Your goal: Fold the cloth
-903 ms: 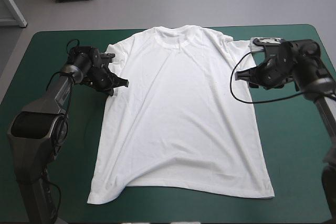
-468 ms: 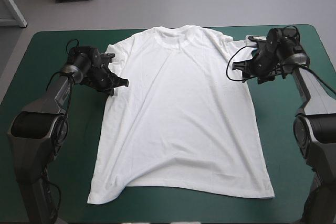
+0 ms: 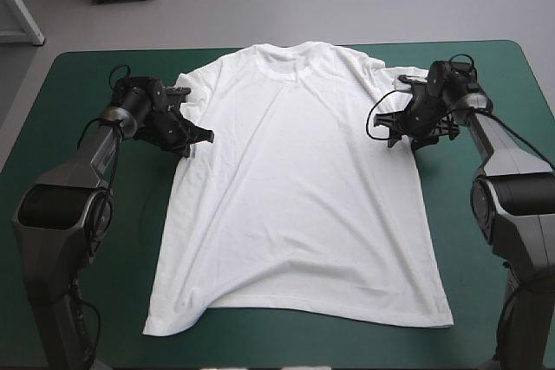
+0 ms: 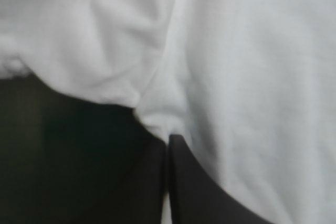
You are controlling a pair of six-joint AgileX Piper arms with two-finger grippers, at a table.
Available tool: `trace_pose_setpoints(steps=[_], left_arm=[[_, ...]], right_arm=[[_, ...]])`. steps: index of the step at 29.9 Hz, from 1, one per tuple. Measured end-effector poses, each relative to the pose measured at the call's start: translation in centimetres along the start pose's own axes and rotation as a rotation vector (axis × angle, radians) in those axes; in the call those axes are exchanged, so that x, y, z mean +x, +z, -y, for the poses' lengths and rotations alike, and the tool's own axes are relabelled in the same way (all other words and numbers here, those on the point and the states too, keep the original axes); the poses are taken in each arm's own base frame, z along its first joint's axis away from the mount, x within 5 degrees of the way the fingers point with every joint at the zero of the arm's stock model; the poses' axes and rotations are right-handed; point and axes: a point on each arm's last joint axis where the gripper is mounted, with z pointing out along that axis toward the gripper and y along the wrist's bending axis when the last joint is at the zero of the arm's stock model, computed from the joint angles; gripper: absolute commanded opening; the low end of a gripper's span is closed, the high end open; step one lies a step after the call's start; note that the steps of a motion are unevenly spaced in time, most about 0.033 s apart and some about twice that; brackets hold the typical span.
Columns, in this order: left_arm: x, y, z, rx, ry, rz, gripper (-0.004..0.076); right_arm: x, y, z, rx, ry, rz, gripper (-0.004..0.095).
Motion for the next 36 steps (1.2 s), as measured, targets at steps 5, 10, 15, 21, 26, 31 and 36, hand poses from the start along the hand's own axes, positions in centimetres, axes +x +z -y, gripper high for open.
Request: trace_pose_setpoints(steps=[5,10,15,21,26,31,36], left_arm=[[0.0,0.1,0.0,0.004,-0.002,0.003,-0.0009],[-0.1,0.1,0.1,0.006,-0.004,0.005,-0.0009],[-0.1,0.0,0.1,0.009,-0.004,0.002,-0.0009],[-1.1,-1.5,0.4,0.024,0.002,0.027,-0.0009],[-2.4,-7.0,1.1,0.031,0.04,0.164,-0.0009],[-2.5,-12.8,1.7,0.032,0.071,0.299,-0.0009],[-2.0,-18.0,2.3,0.026,0.104,0.435,-0.0009]], right_arm=[[0.0,0.4,-0.4,0.023,-0.026,-0.014,0.0203],[0.2,0.7,-1.9,0.052,-0.085,-0.018,-0.0019],[0.2,0.6,-3.0,0.047,-0.098,-0.033,-0.0019],[-0.4,-2.0,-3.7,0.042,-0.097,0.005,-0.0019],[-0.3,-7.4,-4.2,0.031,-0.11,0.124,-0.0019],[0.6,-12.2,-4.5,0.028,-0.122,0.218,-0.0019],[2.1,-17.7,-4.7,0.034,-0.137,0.356,-0.0019]])
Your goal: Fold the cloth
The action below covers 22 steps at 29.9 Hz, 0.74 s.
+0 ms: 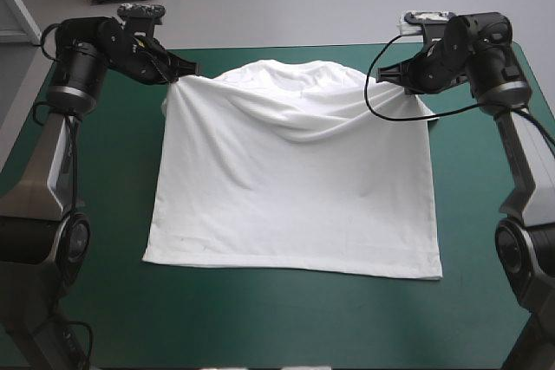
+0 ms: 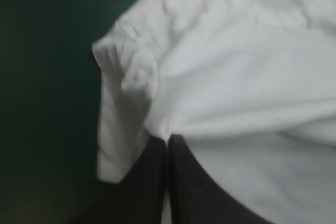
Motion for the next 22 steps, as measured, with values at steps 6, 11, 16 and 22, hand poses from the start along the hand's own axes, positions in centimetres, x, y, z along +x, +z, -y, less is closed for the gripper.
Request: trace_pose_setpoints(steps=[6,11,16,22], left_arm=[[-1.3,-4.8,0.9,0.023,0.028,0.136,-0.0009],[-1.7,-8.5,1.7,0.049,0.061,0.23,-0.0009],[-1.7,-13.1,2.4,0.045,0.099,0.34,-0.0009],[-1.6,-18.7,3.2,0.029,0.137,0.504,-0.0009]], right_arm=[[-1.2,-6.4,-0.2,-0.003,-0.011,0.186,-0.0019],[-2.0,-11.4,-0.5,-0.016,-0.015,0.331,-0.0019],[-2.0,-16.4,-0.7,-0.035,-0.021,0.468,-0.0019],[-1.3,-20.7,-1.0,-0.062,-0.037,0.588,-0.0019]])
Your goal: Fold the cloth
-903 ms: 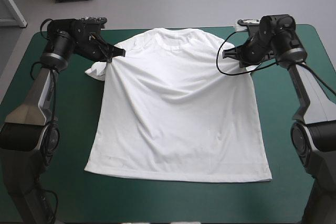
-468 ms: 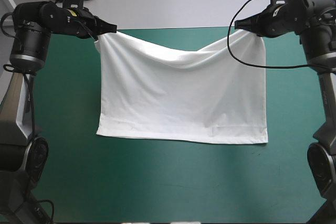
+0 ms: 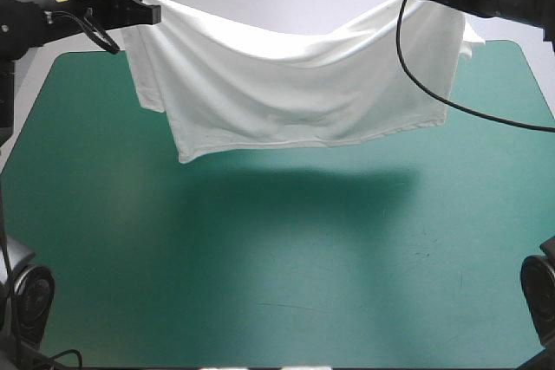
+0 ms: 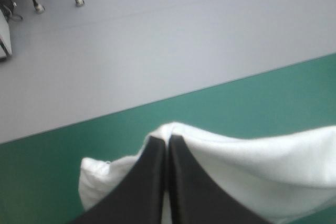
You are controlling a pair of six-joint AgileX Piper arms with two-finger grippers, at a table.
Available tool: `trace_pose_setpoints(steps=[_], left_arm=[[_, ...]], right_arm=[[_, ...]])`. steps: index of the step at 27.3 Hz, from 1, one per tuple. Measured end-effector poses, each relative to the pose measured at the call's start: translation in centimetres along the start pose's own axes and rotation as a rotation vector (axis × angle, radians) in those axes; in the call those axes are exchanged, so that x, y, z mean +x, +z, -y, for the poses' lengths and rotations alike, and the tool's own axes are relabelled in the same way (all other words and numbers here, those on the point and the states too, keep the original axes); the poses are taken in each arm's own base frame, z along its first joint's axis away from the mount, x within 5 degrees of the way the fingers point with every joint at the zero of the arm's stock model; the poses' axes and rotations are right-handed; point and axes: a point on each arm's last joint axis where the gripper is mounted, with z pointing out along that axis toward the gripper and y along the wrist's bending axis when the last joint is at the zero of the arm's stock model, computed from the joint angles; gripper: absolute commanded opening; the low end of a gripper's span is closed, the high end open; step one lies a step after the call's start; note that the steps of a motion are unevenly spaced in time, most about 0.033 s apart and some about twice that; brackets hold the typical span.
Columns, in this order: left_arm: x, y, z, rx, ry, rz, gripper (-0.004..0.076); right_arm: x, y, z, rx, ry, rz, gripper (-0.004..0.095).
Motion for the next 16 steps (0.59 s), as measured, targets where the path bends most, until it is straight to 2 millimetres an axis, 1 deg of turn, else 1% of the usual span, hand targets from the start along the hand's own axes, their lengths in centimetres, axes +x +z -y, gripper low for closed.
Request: trace_pose_setpoints(steps=[2,4,6,8,11,13,14,15,16], left_arm=[[-0.5,-1.0,0.1,-0.006,0.012,0.04,-0.0009],[-0.7,-1.3,0.2,-0.008,0.019,0.055,-0.0009],[-0.6,-0.7,0.1,-0.009,0.02,0.055,-0.0009],[-0.6,0.3,-0.2,-0.012,0.017,0.058,-0.0009],[-0.4,2.7,-0.7,-0.021,0.008,0.076,-0.0009],[-0.3,4.6,-1.2,-0.031,0.0,0.102,-0.0009],[-0.2,6.4,-1.7,-0.043,-0.007,0.132,-0.0009],[-0.2,7.2,-1.9,-0.05,-0.009,0.154,-0.0009],[-0.3,8.4,-2.3,-0.064,-0.013,0.2,-0.0009]], right_arm=[[-0.2,-0.6,-0.1,-0.004,-0.004,0.014,-0.0019],[-0.2,-0.7,-0.1,-0.004,-0.004,0.016,-0.0019],[-0.1,-0.2,-0.1,-0.004,-0.007,0.01,-0.0019],[-0.1,0.7,0.0,-0.003,-0.016,0.007,-0.0019],[-0.1,3.1,0.1,-0.002,-0.026,0.025,-0.0019],[0.0,5.3,0.3,0.005,-0.031,0.041,-0.0019],[0.1,7.4,0.5,0.017,-0.037,0.063,-0.0019],[0.2,8.5,0.7,0.023,-0.04,0.073,-0.0018],[0.5,10.4,0.8,0.027,-0.044,0.092,-0.0018]])
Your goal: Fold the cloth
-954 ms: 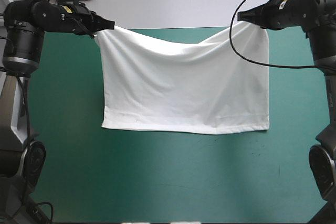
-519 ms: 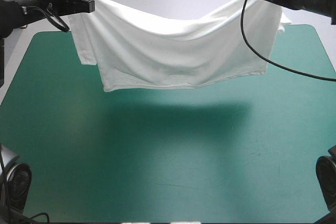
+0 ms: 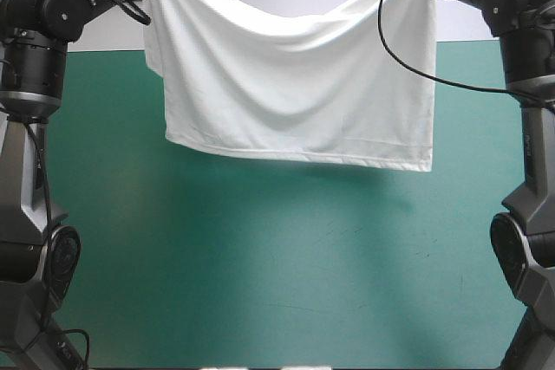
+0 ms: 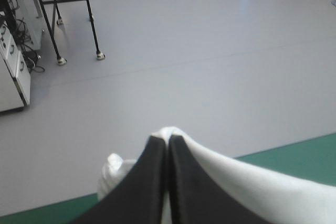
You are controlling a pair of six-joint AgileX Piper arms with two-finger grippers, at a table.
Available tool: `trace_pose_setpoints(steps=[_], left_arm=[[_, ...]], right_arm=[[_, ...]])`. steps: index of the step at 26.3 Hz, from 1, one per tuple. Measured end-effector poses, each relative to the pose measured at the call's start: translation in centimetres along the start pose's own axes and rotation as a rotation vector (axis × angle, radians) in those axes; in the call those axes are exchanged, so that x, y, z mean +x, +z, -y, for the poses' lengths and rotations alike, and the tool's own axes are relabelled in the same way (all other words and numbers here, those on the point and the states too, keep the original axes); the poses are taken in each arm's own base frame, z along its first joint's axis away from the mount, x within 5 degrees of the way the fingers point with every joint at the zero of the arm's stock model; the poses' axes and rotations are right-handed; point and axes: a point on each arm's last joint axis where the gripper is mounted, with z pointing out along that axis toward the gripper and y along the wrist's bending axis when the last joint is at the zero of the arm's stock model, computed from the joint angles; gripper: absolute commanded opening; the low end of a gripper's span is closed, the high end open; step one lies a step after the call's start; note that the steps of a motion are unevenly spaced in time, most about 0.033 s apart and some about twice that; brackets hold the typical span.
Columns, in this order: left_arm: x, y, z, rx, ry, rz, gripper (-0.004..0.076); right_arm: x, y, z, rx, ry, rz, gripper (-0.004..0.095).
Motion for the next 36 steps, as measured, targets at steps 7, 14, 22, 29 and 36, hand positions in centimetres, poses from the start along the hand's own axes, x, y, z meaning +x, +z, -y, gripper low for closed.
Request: trace_pose_setpoints(steps=[7,14,22,29,36], left_arm=[[2.1,2.7,-0.4,-0.006,0.0,-0.064,-0.0009],[12.1,6.9,-0.8,0.003,-0.083,-0.591,-0.0009],[20.9,4.5,0.1,0.014,-0.161,-0.889,-0.0009],[24.4,0.2,2.4,0.11,-0.152,-1.011,-0.0009],[29.2,-4.1,4.2,0.146,-0.162,-1.165,-0.0009]], right_arm=[[0.9,2.0,0.3,0.01,0.0,-0.019,-0.0019],[8.0,6.6,2.0,-0.004,0.127,-0.491,-0.0019],[17.2,7.4,1.9,-0.026,0.206,-0.855,-0.0018],[21.8,4.2,1.5,-0.04,0.237,-1.012,-0.0019],[26.2,-0.3,1.4,-0.022,0.222,-1.145,-0.0019]])
